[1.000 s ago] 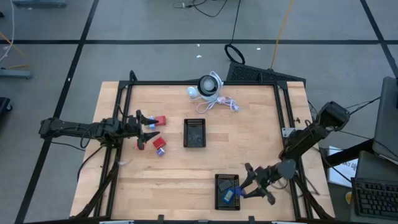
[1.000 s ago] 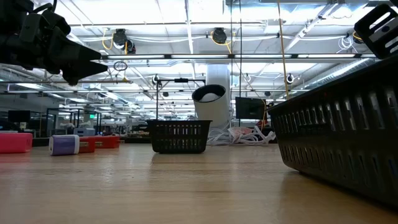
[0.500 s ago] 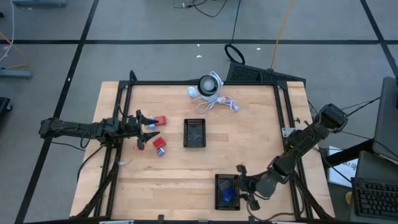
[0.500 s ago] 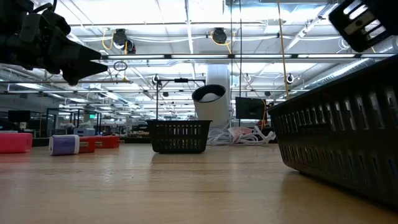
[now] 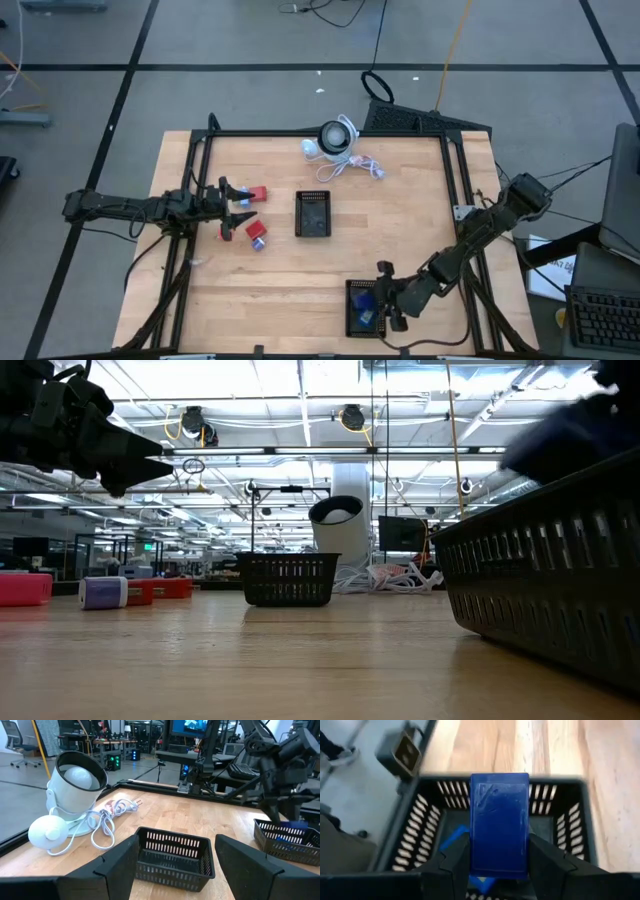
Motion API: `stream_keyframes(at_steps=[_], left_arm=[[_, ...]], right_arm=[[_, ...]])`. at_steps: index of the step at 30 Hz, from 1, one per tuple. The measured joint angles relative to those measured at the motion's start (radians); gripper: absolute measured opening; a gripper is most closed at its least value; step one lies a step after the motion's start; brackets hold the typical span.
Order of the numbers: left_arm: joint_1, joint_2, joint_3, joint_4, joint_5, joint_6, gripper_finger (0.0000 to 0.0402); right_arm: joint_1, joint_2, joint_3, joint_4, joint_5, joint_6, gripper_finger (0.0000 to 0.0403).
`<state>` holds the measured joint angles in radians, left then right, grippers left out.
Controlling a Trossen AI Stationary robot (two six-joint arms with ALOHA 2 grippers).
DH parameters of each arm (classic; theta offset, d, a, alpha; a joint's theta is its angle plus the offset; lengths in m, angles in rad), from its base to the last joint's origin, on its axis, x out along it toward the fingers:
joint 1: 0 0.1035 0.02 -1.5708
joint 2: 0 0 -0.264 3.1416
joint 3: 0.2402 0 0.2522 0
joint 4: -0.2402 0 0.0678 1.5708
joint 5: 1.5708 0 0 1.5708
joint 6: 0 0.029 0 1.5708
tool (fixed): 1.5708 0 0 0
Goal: Pick & Place Office items
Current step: Put the dark blue digital timer into the bottom black basket
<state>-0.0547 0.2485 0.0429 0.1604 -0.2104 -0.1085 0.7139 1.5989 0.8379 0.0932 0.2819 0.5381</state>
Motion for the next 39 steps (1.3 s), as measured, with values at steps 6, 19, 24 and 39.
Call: stream_keyframes(at_steps=[6,19,24,39], left_arm=[[0.0,0.0,0.0,0.0,0.0,0.0,0.0267],[0.0,0.0,0.0,0.0,0.0,0.0,0.0267],[0.0,0.0,0.0,0.0,0.0,0.0,0.0267],[0.0,0.0,0.0,0.0,0.0,0.0,0.0267]], right_arm=[[0.0,0.05,0.0,0.002,0.0,0.0,0.0149],[0.0,0.05,0.0,0.004,0.0,-0.03,0.0159],[0.0,0.05,0.0,0.004,0.001,-0.031,0.015],[0.0,0.05,-0.001,0.005,-0.069,-0.026,0.0169]])
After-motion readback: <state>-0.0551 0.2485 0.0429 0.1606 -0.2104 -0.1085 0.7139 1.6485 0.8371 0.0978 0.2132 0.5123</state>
